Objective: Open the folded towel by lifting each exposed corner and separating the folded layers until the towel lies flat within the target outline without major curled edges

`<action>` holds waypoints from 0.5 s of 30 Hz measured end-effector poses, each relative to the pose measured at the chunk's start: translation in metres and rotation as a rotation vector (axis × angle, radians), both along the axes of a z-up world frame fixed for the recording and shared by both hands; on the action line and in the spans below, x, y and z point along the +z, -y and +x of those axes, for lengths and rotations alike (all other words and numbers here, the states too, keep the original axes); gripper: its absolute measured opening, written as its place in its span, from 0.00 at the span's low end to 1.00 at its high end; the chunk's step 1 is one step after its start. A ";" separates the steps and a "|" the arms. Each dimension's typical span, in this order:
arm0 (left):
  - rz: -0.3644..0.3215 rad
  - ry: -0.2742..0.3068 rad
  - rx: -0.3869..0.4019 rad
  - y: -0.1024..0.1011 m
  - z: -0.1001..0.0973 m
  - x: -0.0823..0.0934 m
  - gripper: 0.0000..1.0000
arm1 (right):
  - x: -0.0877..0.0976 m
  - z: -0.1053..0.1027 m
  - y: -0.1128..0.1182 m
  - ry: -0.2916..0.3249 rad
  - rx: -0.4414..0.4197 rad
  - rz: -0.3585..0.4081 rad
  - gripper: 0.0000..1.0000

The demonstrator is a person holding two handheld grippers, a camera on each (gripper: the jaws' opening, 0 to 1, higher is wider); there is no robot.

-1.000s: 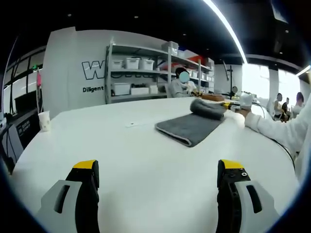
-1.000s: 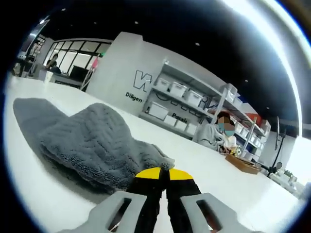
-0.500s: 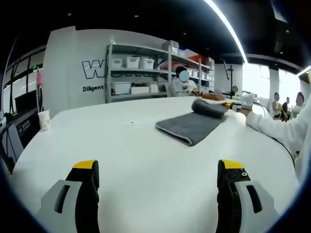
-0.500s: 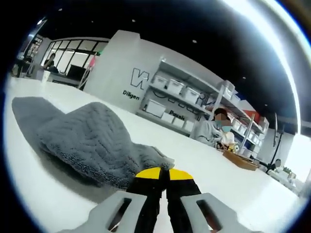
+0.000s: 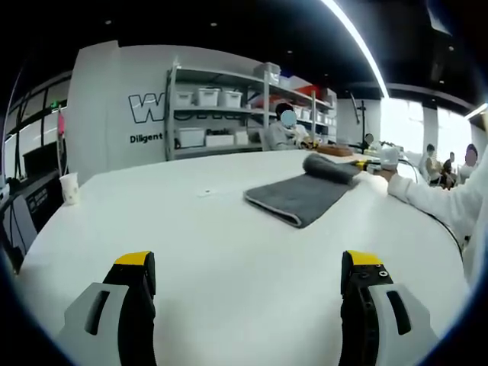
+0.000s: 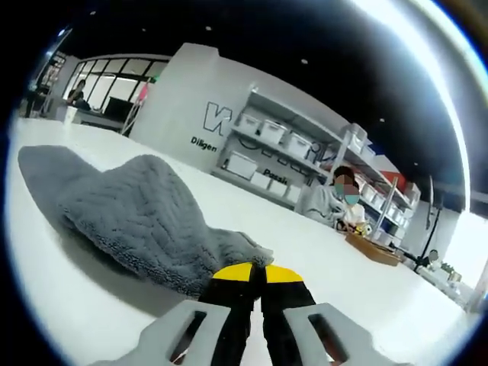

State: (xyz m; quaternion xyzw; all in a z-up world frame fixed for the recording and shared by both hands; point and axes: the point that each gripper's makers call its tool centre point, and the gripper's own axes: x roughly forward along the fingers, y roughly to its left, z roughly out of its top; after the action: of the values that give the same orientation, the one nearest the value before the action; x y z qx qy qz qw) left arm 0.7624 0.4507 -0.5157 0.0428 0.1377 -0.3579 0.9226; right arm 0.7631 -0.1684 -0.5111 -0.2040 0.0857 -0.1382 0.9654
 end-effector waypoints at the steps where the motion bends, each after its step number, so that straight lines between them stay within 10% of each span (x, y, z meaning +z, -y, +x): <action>1: 0.001 -0.001 0.000 0.000 0.000 0.000 1.00 | 0.000 -0.001 0.002 -0.001 -0.003 -0.002 0.00; 15: 0.005 -0.006 -0.002 0.001 0.000 -0.002 1.00 | -0.004 -0.012 0.031 -0.015 -0.048 0.013 0.00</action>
State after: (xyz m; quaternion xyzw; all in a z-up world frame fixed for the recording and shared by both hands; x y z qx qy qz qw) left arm 0.7620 0.4495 -0.5178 0.0442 0.1411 -0.3586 0.9217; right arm 0.7508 -0.1993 -0.5153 -0.1966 0.0987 -0.1591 0.9624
